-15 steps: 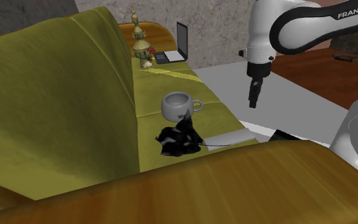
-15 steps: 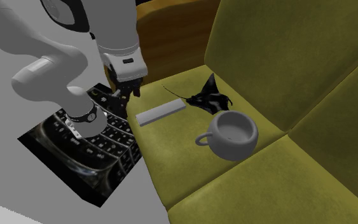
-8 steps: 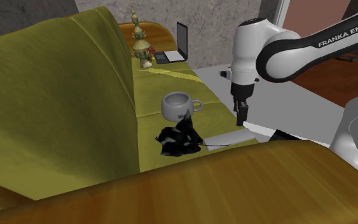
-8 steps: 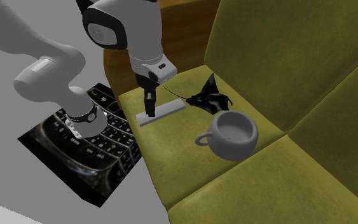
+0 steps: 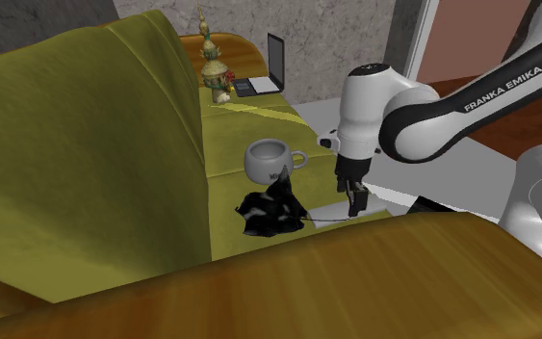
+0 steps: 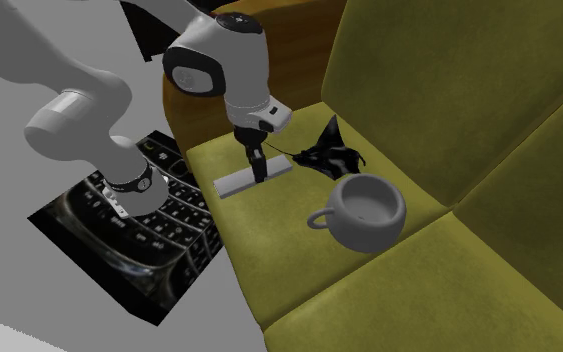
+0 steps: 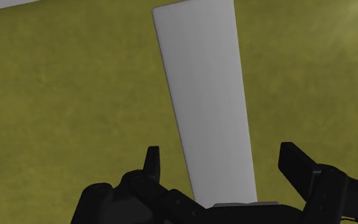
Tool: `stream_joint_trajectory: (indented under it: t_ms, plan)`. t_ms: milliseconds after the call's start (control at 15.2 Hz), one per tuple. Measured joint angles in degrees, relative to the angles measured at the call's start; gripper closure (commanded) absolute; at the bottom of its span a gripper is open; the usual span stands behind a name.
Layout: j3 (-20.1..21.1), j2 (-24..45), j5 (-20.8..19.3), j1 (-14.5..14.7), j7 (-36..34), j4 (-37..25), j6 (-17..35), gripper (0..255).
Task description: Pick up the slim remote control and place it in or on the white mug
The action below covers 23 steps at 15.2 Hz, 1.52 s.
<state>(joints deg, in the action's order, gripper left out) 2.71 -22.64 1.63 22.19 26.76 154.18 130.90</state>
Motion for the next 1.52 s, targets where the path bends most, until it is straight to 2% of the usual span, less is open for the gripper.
stream_joint_trajectory:
  t_ms: [330,726,792,1518]
  plan:
    - [0.1,3.0,0.0,0.1,0.1,1.8,4.9,0]
    - [0.2,3.5,0.1,0.1,0.0,2.0,5.6,0]
    - [0.2,3.5,0.1,0.1,0.0,2.0,5.6,255]
    - [0.3,3.1,0.1,0.2,-0.1,1.9,5.1,255]
